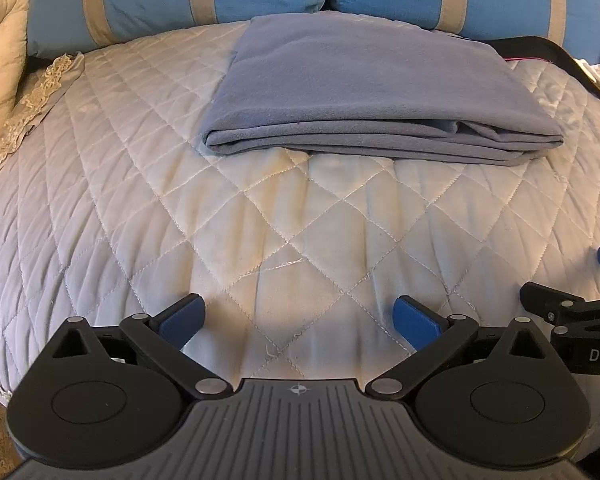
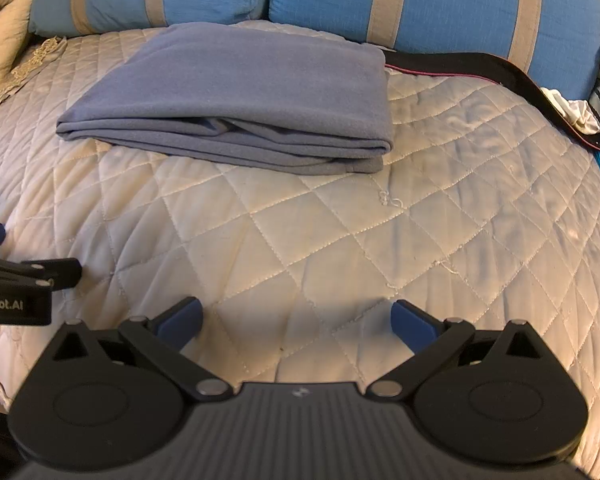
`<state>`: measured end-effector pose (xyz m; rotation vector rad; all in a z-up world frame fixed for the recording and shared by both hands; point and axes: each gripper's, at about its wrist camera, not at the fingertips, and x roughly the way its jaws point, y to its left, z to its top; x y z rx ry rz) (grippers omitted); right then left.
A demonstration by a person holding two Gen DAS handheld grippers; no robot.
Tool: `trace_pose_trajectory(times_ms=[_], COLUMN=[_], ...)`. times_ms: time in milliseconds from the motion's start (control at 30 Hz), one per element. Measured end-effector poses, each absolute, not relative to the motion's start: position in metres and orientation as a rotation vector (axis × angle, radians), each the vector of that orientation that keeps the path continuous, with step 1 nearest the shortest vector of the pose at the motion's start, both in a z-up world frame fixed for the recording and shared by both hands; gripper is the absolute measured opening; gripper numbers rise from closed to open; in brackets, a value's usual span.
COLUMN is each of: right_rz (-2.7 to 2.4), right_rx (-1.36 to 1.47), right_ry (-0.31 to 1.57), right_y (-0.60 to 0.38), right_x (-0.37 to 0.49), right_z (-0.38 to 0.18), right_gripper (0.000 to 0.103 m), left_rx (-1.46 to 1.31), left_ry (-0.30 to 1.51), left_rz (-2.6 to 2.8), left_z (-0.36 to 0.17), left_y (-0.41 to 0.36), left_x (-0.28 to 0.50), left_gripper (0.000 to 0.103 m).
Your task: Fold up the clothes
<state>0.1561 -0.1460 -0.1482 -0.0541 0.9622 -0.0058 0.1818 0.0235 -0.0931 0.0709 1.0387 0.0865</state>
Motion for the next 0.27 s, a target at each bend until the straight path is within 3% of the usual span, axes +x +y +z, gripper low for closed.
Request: trace_pose_trajectory(times_ms=[267], right_rz=[-0.002], right_rx=[-0.060], right_ry=[0.958], right_y=[-0.1458], right_x=[0.1562], right_z=[-0.1489], right_gripper=[0.103], left_rx=[0.052], left_ry=[1.045], left_rz=[0.099], left_z=[-0.0934], left_y=[0.0246], left_x=[0.1819], left_gripper=[0.103])
